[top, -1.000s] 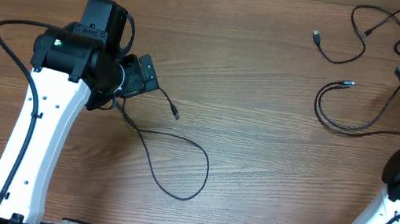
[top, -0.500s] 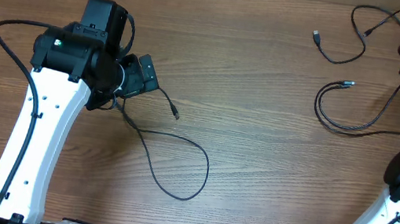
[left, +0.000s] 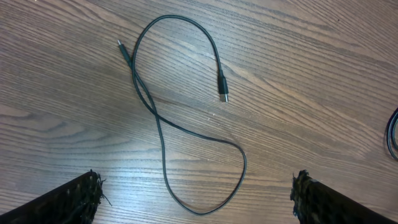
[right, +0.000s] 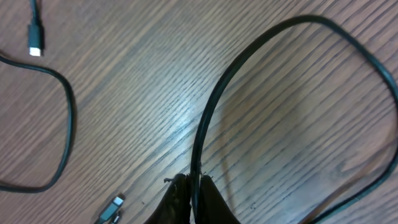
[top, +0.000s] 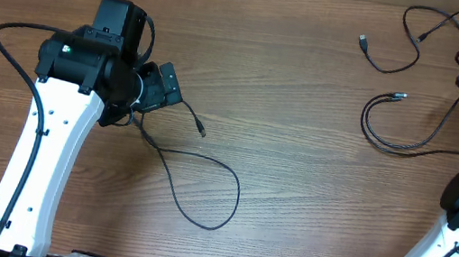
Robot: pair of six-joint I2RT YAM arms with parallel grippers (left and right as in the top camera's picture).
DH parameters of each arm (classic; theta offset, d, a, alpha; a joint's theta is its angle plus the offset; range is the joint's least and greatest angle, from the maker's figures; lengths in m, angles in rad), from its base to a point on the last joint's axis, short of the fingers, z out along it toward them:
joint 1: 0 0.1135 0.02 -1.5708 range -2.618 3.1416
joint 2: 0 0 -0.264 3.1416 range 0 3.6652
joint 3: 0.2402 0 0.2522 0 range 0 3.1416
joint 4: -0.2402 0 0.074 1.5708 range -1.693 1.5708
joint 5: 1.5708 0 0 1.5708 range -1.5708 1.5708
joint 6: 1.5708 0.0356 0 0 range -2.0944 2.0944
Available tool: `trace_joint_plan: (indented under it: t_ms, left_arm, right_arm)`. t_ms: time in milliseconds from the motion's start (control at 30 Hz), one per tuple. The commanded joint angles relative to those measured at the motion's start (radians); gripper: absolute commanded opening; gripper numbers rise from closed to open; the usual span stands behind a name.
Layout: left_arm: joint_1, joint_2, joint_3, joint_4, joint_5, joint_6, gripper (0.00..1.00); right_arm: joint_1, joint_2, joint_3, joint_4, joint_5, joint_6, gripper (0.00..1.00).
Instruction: Untangle cables
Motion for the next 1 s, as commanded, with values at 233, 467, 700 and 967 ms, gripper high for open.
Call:
trace_joint_plan:
  t_ms: [233, 467, 700, 967]
  left_arm:
    - [-0.007, 0.003, 0.007, 0.001, -0.006, -0.013, 1.0]
    - [-0.007, 0.003, 0.007, 0.001, -0.006, -0.013, 0.99]
    - [-0.007, 0.003, 0.007, 0.001, -0.006, -0.013, 1.0]
    - [-0.007, 0.003, 0.007, 0.001, -0.006, -0.013, 1.0]
  right_arm:
    - [-0.002, 0.05, 0.0, 0.013, -0.005, -0.003, 0.06]
    - [-0.002, 0.052, 0.0, 0.031, -0.017, 0.0, 0.06]
    - [-0.002, 0.052, 0.0, 0.054, -0.058, 0.0, 0.06]
    - [-0.002, 0.054, 0.0, 0.053, -0.057, 0.0, 0.06]
